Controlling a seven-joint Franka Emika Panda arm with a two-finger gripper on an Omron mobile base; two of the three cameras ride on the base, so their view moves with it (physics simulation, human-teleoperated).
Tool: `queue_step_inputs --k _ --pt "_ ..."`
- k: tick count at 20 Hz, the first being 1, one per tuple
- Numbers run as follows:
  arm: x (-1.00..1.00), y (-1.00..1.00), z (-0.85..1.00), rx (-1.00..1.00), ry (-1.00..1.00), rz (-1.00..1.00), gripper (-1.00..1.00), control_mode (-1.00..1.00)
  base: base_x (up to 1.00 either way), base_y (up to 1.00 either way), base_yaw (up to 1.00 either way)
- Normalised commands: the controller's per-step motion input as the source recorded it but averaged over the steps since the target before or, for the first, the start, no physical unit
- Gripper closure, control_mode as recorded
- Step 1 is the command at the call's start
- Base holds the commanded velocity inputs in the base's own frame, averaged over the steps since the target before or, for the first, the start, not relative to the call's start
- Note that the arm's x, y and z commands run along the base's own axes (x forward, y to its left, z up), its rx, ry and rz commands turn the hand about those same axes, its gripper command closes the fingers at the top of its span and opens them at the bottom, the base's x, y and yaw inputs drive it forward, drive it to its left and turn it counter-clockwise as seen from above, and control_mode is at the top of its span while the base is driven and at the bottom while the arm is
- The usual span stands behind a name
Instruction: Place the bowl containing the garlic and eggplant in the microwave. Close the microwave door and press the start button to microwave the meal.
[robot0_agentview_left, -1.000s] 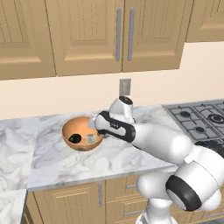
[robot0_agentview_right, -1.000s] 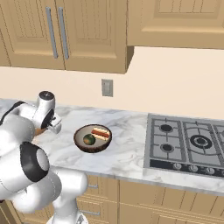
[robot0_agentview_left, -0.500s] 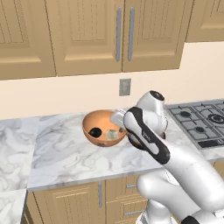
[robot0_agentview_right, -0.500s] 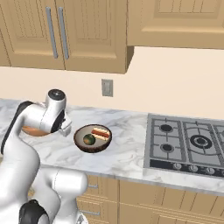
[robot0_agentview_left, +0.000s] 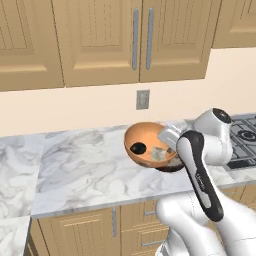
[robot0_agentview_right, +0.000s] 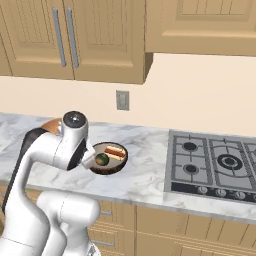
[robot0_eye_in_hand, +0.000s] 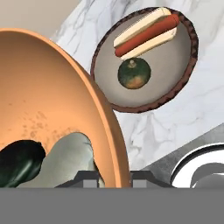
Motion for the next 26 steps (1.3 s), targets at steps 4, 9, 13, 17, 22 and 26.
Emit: queue_step_inputs --k 4,9,13,17,22,26 --pt "-0.45 -0.18 0.62 0.00 -0.03 -0.08 1.00 -1.00 0.00 0.00 0.00" --pt "-0.44 -0.56 0.52 0.01 0.00 -0.07 1.00 -1.00 0.00 0.00 0.00" --pt "-0.60 -0.43 0.24 0.00 0.00 -0.07 1.00 -1.00 0.00 0.00 0.00" --pt "-0.74 -0.17 0.39 0.00 -0.07 -0.01 1.00 -1.00 0.00 0.00 0.00" --pt "-0.35 -0.03 0.31 0.00 -0.09 0.00 1.00 -1.00 0.00 0.00 0.00" --pt "0.00 0.00 0.01 0.00 -0.01 0.00 1.00 1.00 0.00 0.00 0.00"
